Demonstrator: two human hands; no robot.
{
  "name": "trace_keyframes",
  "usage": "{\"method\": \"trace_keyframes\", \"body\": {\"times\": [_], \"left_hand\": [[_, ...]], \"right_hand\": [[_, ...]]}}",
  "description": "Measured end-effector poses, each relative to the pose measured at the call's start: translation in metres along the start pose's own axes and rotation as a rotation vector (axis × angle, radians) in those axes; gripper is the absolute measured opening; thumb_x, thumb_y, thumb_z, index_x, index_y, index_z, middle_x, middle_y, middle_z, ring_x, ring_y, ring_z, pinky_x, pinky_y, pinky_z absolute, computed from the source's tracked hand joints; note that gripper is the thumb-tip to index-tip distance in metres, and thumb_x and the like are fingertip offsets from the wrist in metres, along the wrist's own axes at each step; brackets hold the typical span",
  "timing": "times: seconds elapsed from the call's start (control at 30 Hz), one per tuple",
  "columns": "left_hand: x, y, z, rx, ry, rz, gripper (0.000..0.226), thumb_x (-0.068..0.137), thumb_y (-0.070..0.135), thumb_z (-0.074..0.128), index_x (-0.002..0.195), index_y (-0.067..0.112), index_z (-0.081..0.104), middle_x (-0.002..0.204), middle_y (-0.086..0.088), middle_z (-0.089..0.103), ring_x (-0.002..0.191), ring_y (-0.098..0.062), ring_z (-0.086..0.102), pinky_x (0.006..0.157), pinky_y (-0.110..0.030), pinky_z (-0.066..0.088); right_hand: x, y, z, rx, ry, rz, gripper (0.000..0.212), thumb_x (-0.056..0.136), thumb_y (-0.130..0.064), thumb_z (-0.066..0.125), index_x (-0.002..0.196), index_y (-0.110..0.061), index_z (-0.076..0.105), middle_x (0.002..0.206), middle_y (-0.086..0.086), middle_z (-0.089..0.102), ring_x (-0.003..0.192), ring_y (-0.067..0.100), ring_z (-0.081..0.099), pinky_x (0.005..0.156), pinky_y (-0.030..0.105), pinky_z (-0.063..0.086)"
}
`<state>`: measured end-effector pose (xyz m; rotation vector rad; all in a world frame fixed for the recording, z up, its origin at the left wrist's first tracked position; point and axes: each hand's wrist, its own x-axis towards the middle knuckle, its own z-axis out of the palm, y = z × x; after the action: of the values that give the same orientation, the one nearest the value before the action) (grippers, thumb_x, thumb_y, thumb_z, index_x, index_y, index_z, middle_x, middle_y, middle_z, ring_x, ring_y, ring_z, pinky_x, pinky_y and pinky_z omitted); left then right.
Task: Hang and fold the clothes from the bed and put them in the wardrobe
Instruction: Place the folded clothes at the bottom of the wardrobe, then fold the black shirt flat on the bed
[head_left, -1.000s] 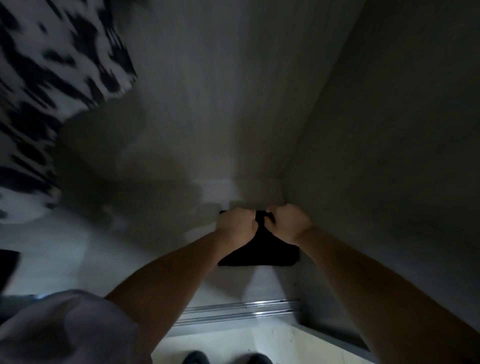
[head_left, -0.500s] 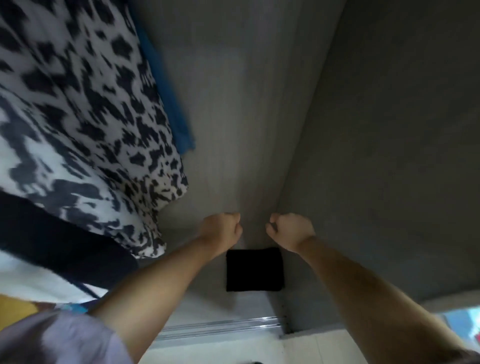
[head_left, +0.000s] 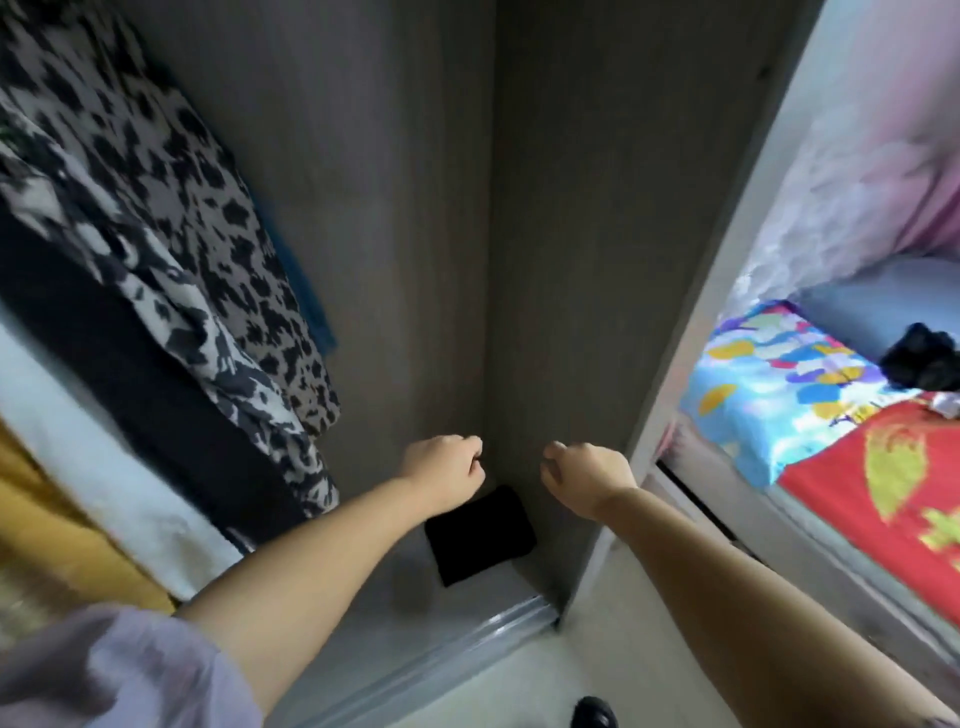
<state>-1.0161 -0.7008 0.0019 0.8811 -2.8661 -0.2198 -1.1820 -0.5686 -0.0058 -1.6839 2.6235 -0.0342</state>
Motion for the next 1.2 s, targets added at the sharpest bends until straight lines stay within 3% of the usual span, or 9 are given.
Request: {"method": "trace_keyframes", "body": {"times": [0.23,0.33,0.43,0.6,0.7,0.83,1.07,1.2], "left_hand": [[-0.013,0.134,-0.02,-0.074,-0.033,0.246,0.024,0.09,0.028,0.041,0.106,0.021,0.057,0.106,0.001,0.064,0.094,-0.026,0.06,0.072,-0.03,0.044],[-0.02,0.211,-0.012,-0.061,-0.067,0.386,0.023,0.088,0.028,0.042,0.102,0.019,0.058,0.106,-0.004,0.066,0.096,-0.03,0.061,0.072,-0.032,0.044],[-0.025,0.287,0.003,-0.065,-0.109,0.481,0.023,0.089,0.028,0.043,0.104,0.019,0.059,0.109,-0.005,0.066,0.099,-0.032,0.06,0.072,-0.032,0.043],[-0.034,0.429,0.041,-0.078,-0.187,0.573,0.025,0.089,0.026,0.043,0.107,0.017,0.059,0.112,-0.007,0.066,0.103,-0.029,0.061,0.076,-0.033,0.045],[-0.05,0.513,0.065,-0.108,-0.234,0.644,0.025,0.09,0.025,0.042,0.107,0.017,0.059,0.108,-0.006,0.066,0.099,-0.029,0.061,0.073,-0.033,0.043],[-0.073,0.605,0.086,-0.071,-0.296,0.82,0.022,0.092,0.026,0.041,0.105,0.015,0.057,0.101,-0.004,0.066,0.089,-0.026,0.061,0.064,-0.032,0.042],[-0.053,0.715,0.106,-0.05,-0.359,0.918,0.023,0.095,0.03,0.042,0.104,0.016,0.058,0.086,0.001,0.062,0.074,-0.019,0.059,0.059,-0.033,0.046],[-0.027,0.766,0.136,-0.013,-0.417,0.973,0.027,0.096,0.03,0.04,0.111,0.016,0.058,0.095,0.0,0.064,0.078,-0.02,0.06,0.062,-0.033,0.05]], "right_hand": [[-0.132,0.08,-0.028,0.0,0.002,0.303,0.035,0.096,-0.045,0.036,0.118,-0.023,0.053,0.113,0.01,0.066,0.1,0.034,0.063,0.077,0.036,0.048],[-0.194,0.127,-0.037,0.016,0.026,0.426,0.035,0.095,-0.045,0.036,0.116,-0.024,0.054,0.113,0.009,0.065,0.1,0.033,0.063,0.07,0.033,0.039],[-0.257,0.178,-0.041,-0.06,0.011,0.485,0.033,0.098,-0.041,0.034,0.113,-0.02,0.055,0.113,0.008,0.064,0.1,0.031,0.063,0.07,0.034,0.043],[-0.379,0.267,-0.041,-0.194,-0.231,0.522,0.033,0.101,-0.025,0.039,0.132,-0.02,0.05,0.12,0.005,0.051,0.094,0.028,0.062,0.045,0.031,0.034],[-0.453,0.325,-0.046,-0.069,-0.175,0.778,0.032,0.101,-0.037,0.035,0.12,-0.018,0.053,0.099,0.005,0.06,0.086,0.027,0.063,0.057,0.032,0.045],[-0.531,0.382,-0.045,-0.02,-0.151,0.929,0.034,0.101,-0.04,0.033,0.111,-0.016,0.055,0.099,0.004,0.065,0.087,0.028,0.063,0.06,0.031,0.043],[-0.593,0.452,-0.027,0.083,-0.108,1.059,0.034,0.1,-0.041,0.034,0.107,-0.017,0.057,0.098,0.004,0.065,0.087,0.027,0.062,0.061,0.031,0.039],[-0.602,0.504,-0.01,0.118,-0.153,1.11,0.033,0.1,-0.039,0.034,0.105,-0.016,0.057,0.101,0.005,0.065,0.09,0.028,0.061,0.064,0.032,0.04]]}}
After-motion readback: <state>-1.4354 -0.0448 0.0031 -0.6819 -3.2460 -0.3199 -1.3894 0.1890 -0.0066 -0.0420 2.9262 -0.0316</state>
